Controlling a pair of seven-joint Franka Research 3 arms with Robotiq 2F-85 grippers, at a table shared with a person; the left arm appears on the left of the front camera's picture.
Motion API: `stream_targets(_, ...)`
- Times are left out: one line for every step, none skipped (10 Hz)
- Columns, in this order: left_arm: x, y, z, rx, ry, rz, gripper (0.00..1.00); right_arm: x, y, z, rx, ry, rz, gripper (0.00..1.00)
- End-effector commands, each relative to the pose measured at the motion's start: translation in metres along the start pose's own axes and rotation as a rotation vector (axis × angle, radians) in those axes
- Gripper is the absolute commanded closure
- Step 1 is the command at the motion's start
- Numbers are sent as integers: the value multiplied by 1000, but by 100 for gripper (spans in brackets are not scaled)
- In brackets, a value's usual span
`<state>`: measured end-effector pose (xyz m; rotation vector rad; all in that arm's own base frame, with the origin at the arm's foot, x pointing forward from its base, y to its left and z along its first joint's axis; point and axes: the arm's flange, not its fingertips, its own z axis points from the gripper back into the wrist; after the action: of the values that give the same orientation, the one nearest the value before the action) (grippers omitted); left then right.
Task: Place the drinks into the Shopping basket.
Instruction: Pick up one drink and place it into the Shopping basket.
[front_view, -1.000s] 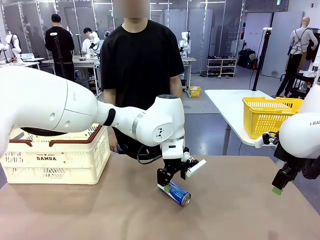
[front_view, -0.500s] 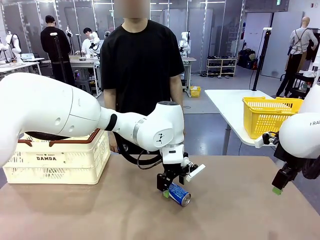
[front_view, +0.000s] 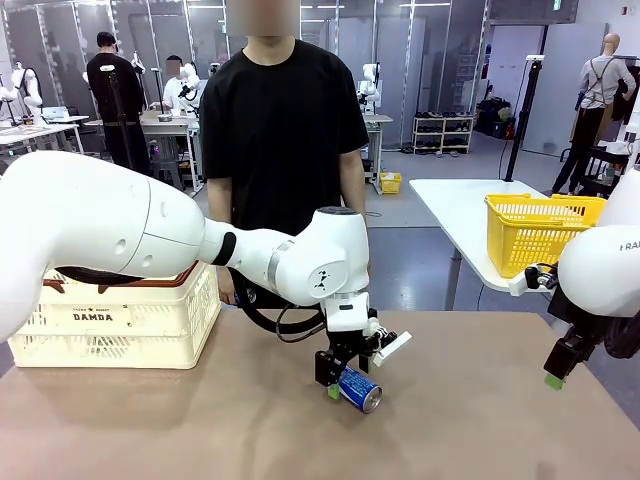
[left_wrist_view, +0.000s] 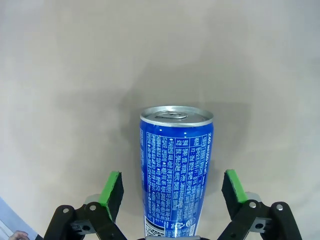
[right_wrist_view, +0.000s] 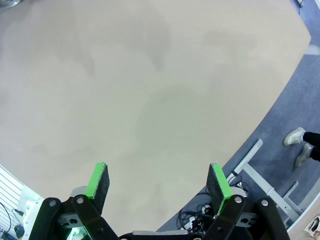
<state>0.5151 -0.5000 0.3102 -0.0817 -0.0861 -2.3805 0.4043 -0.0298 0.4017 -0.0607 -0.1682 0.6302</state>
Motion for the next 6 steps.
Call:
stream_targets(1,1,4,9,-27,11,17,0,-1,0,-2,1,-3,2)
stream_targets(1,1,5,2,-38,11,19,0,-1,0,-2,1,-3,2)
stream_targets(0,0,6,-1,-35,19,36,0,-1,0,-2,1,-3,2)
stream_targets(0,-1,8,-10,-25,26,37,0,-1,0,-2,1,-3,2)
stream_targets(0,-2,9,-15,-24,33,54,0,-1,0,-2,1,-3,2)
stream_targets(-1,-3,10,-22,-21,38,56,0,-1,0,-2,1,-3,2)
